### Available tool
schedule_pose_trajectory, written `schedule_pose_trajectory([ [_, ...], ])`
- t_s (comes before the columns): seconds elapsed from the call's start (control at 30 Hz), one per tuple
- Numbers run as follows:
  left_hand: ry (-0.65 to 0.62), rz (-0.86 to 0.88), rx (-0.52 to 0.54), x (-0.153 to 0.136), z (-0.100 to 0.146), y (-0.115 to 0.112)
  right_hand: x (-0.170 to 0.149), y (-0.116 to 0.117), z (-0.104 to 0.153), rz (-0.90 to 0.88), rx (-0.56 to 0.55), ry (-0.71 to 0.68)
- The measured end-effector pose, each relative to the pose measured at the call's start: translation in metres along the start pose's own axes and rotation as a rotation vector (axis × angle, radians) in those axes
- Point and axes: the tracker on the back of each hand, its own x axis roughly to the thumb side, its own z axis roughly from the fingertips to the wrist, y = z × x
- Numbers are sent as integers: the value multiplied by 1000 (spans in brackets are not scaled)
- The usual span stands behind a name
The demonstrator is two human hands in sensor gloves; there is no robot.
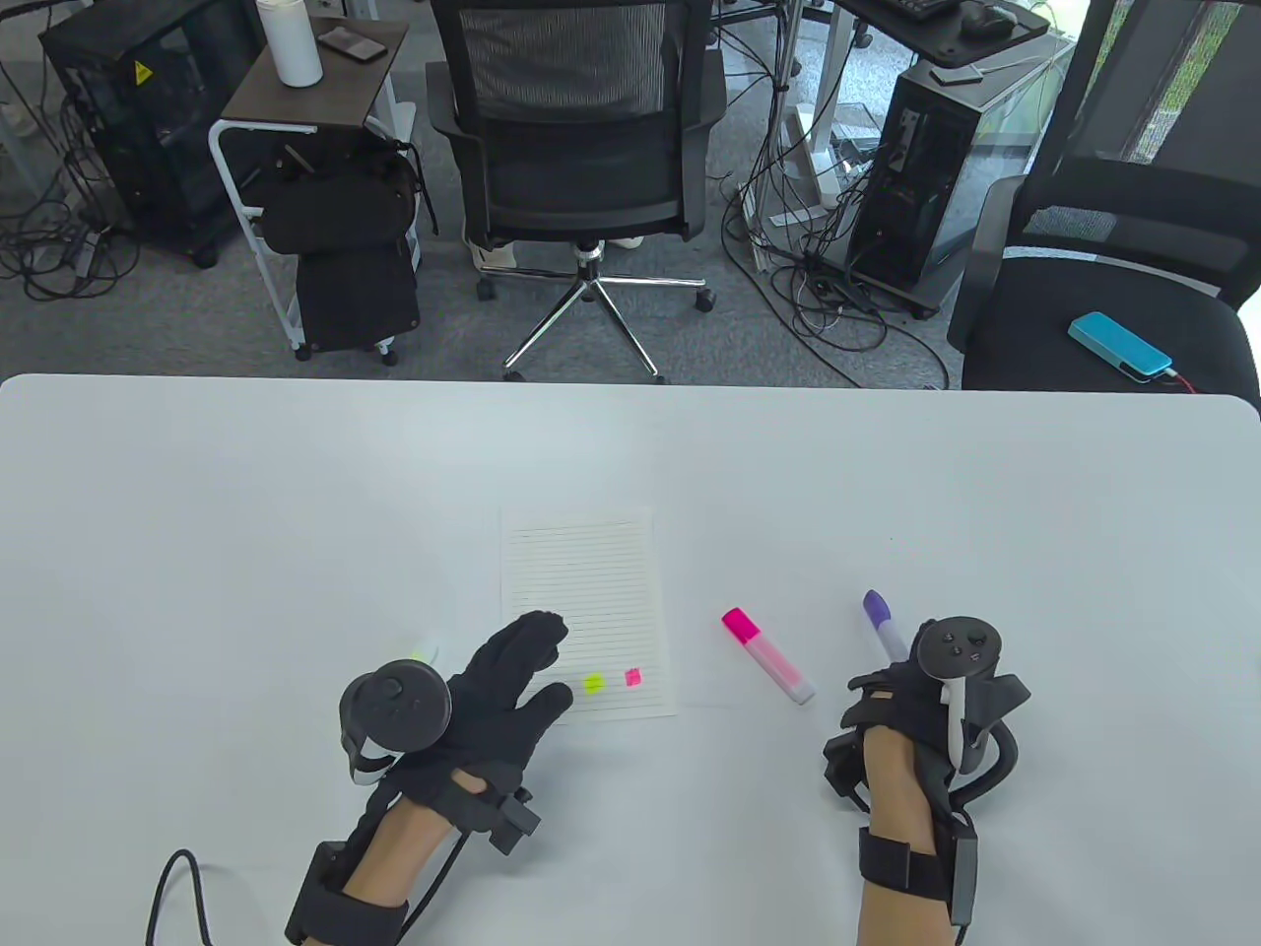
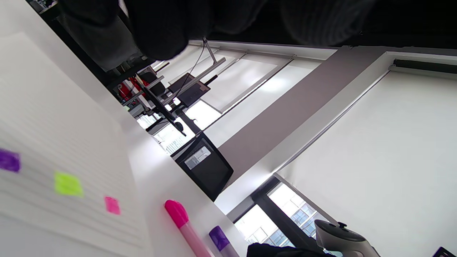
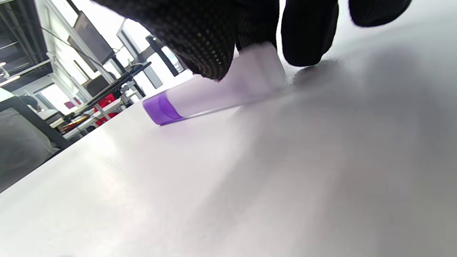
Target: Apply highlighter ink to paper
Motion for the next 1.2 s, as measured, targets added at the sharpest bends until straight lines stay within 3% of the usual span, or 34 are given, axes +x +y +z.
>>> schedule_pose_trajectory([
  [0.2, 3, 7, 12, -1, 0, 3, 32, -5, 28, -182, -34, -298],
  [0.23, 4, 11, 20, -1, 0, 4, 43, -4, 38, -268, -8, -447],
  [0.33, 6, 17, 32, -3, 0, 7, 61, 1, 59, -430, 18, -664],
  [0.5, 0, 27, 49, -4, 1, 10, 87, 16, 95, -582, 239, -915],
  [0.67, -28, 54, 81, -2, 2, 13, 100, 38, 118, -646, 447, -1028],
  [0.8, -40, 58, 82, -2, 1, 13, 104, 50, 128, -606, 526, -1073],
  [1.2, -47, 64, 77, -1, 1, 13, 106, 55, 132, -577, 531, -1092],
])
